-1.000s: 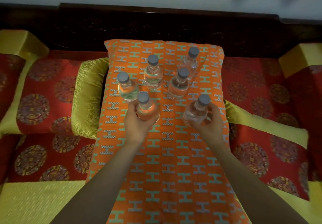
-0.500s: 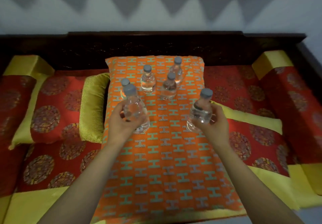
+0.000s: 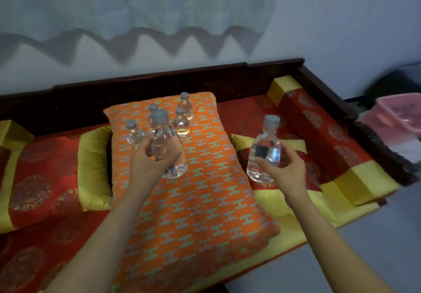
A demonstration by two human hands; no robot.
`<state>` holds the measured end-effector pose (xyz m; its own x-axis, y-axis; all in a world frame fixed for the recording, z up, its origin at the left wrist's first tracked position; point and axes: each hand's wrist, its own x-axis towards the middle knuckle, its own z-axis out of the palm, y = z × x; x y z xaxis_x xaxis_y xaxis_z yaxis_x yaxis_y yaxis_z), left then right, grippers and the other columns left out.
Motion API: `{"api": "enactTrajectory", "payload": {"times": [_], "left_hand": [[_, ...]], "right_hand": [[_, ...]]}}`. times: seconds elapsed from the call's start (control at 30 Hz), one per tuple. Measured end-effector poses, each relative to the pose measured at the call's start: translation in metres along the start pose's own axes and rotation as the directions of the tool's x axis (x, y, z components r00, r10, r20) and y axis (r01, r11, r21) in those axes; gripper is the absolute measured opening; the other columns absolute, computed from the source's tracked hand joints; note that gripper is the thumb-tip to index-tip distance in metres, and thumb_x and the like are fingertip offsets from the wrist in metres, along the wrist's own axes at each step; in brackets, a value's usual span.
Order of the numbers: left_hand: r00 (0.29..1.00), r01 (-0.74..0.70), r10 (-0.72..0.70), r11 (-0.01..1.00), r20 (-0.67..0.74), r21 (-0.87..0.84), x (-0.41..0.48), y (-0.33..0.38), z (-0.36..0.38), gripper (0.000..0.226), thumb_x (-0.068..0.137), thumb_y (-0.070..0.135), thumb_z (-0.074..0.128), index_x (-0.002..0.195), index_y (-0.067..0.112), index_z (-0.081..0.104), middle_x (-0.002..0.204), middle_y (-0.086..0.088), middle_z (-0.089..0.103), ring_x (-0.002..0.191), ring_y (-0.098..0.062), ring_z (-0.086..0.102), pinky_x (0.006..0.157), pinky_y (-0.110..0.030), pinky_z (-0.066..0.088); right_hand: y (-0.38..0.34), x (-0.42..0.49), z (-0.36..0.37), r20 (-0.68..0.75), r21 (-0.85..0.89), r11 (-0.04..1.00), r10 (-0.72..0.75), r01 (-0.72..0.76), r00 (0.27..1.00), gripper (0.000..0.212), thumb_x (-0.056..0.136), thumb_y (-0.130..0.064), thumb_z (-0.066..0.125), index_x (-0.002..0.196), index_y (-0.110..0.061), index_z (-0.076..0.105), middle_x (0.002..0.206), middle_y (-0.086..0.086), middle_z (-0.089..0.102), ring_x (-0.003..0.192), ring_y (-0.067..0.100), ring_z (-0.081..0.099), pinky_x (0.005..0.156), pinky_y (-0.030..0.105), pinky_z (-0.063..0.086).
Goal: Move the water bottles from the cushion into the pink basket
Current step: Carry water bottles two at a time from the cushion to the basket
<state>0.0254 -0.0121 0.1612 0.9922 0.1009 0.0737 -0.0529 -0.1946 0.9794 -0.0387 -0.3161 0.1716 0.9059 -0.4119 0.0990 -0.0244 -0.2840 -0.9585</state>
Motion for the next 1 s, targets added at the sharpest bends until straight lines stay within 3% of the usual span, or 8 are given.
{"api": "enactTrajectory", "payload": {"times": [0.1, 0.23, 0.4, 0.53, 0.6, 0.7, 0.87, 1.0], "left_hand": [[0.997, -0.017, 0.020, 0.999, 0.075, -0.032, -0.010, 0.014, 0.033, 0.039, 0.067, 0.015, 0.085, 0.101, 0.019, 0.066, 0.084, 0.006, 0.069, 0.070, -0.001, 0.062, 0.058, -0.010, 0.046], [0.976, -0.057, 0.068, 0.997, 0.208, -0.057, -0.024, 0.032, 0.082, 0.037, 0.066, 0.009, 0.085, 0.099, 0.014, 0.069, 0.084, 0.004, 0.072, 0.069, 0.003, 0.062, 0.059, -0.012, 0.048], [0.936, -0.094, 0.112, 0.993, 0.333, -0.072, -0.048, 0.055, 0.160, 0.033, 0.067, 0.010, 0.085, 0.091, 0.027, 0.068, 0.084, 0.006, 0.072, 0.072, 0.002, 0.063, 0.063, -0.014, 0.050], [0.899, -0.087, 0.113, 0.993, 0.423, -0.080, -0.071, 0.078, 0.238, 0.049, 0.064, 0.017, 0.088, 0.109, 0.021, 0.067, 0.097, 0.009, 0.072, 0.082, 0.003, 0.066, 0.067, -0.017, 0.053], [0.885, -0.089, 0.118, 0.992, 0.451, -0.085, -0.084, 0.088, 0.272, 0.053, 0.063, 0.022, 0.088, 0.111, 0.021, 0.066, 0.099, 0.008, 0.072, 0.086, -0.003, 0.067, 0.070, -0.022, 0.054], [0.866, -0.088, 0.122, 0.992, 0.485, -0.092, -0.103, 0.109, 0.346, 0.053, 0.058, 0.028, 0.088, 0.107, 0.025, 0.067, 0.093, 0.010, 0.072, 0.081, 0.001, 0.067, 0.063, -0.012, 0.050], [0.843, -0.095, 0.127, 0.992, 0.523, -0.087, -0.132, 0.134, 0.447, 0.066, 0.055, 0.035, 0.089, 0.115, 0.023, 0.065, 0.102, 0.010, 0.071, 0.088, -0.005, 0.066, 0.071, -0.024, 0.050], [0.825, -0.087, 0.123, 0.992, 0.551, -0.091, -0.155, 0.149, 0.514, 0.061, 0.053, 0.037, 0.089, 0.108, 0.033, 0.065, 0.099, 0.014, 0.071, 0.086, 0.000, 0.066, 0.072, -0.024, 0.052]], "right_hand": [[-0.003, -0.015, -0.044, -0.074, -0.002, 0.999, 0.034, -0.034, 0.997, 0.055, 0.052, -0.042, 0.087, 0.103, -0.037, 0.067, 0.094, -0.010, 0.074, 0.088, 0.013, 0.070, 0.079, 0.039, 0.057], [-0.004, -0.032, -0.105, -0.169, 0.005, 0.998, 0.069, -0.069, 0.983, 0.054, 0.049, -0.044, 0.088, 0.099, -0.043, 0.068, 0.096, -0.015, 0.074, 0.086, 0.006, 0.070, 0.076, 0.034, 0.057], [0.004, -0.046, -0.182, -0.304, -0.003, 0.995, 0.091, -0.096, 0.948, 0.057, 0.045, -0.048, 0.088, 0.098, -0.046, 0.067, 0.096, -0.019, 0.073, 0.086, 0.003, 0.069, 0.076, 0.032, 0.058], [0.020, -0.056, -0.260, -0.393, 0.015, 0.993, 0.113, -0.117, 0.912, 0.067, 0.048, -0.041, 0.090, 0.110, -0.032, 0.067, 0.104, -0.005, 0.073, 0.096, 0.018, 0.069, 0.084, 0.041, 0.057], [0.025, -0.057, -0.295, -0.410, 0.006, 0.993, 0.113, -0.121, 0.905, 0.063, 0.048, -0.039, 0.090, 0.107, -0.035, 0.068, 0.101, -0.008, 0.074, 0.094, 0.014, 0.069, 0.080, 0.032, 0.057], [0.039, -0.055, -0.367, -0.460, -0.004, 0.992, 0.113, -0.130, 0.880, 0.053, 0.049, -0.034, 0.089, 0.097, -0.045, 0.067, 0.093, -0.015, 0.074, 0.086, 0.004, 0.069, 0.071, 0.015, 0.053], [0.062, -0.052, -0.470, -0.498, -0.055, 0.984, 0.123, -0.172, 0.859, 0.056, 0.058, -0.022, 0.089, 0.108, -0.031, 0.065, 0.103, -0.006, 0.071, 0.095, 0.015, 0.066, 0.083, 0.027, 0.052], [0.080, -0.049, -0.540, -0.546, -0.046, 0.982, 0.130, -0.185, 0.828, 0.055, 0.059, -0.019, 0.089, 0.107, -0.032, 0.064, 0.102, -0.007, 0.071, 0.091, 0.010, 0.066, 0.072, 0.013, 0.049]]}}
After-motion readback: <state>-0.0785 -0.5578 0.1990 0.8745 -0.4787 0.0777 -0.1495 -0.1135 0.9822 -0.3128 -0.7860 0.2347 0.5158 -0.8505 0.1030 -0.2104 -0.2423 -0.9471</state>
